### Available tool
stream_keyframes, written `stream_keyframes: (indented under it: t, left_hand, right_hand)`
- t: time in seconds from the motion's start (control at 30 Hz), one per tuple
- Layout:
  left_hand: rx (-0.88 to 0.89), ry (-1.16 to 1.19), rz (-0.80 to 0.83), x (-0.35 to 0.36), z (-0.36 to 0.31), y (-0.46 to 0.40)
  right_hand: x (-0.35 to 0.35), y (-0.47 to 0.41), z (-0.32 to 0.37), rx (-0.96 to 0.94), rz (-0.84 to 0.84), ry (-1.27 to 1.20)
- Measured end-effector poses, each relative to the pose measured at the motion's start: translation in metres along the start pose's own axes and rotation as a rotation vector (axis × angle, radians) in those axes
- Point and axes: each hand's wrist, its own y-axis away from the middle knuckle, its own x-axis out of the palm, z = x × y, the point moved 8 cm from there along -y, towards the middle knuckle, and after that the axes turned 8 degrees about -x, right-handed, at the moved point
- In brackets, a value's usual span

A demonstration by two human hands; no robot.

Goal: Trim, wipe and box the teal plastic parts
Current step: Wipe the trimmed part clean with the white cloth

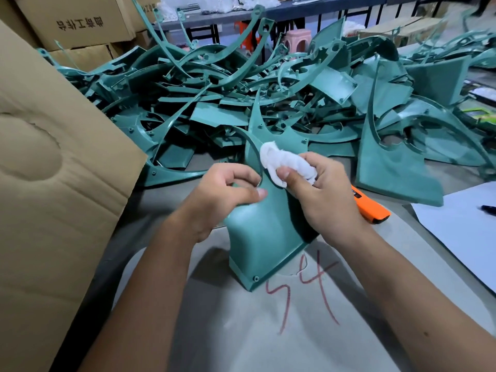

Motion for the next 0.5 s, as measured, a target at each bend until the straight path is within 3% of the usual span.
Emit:
stream_keyframes:
  t: [0.1,0.33,0.4,0.5]
  left_hand:
    - [0.028,0.33,-0.018,0.007,-0.001,0.0]
    - [0.168,0.442,0.109,0.022,-0.01,0.008]
    - [0.222,0.374,0.187,0.024,-0.016,0.012]
    - [0.251,0.268,0.312,0.034,-0.023,0.017]
  right_hand:
    - [-0.019,0.0,-0.006,0.036,-0.204,-0.111]
    - [-0.042,0.0,0.007,-0.117,-0.354,-0.149]
    - [-0.042,-0.003,0.013,-0.144,-0.292,-0.168]
    - [-0.03,-0.006,0.016,-0.078,-0.027,-0.289]
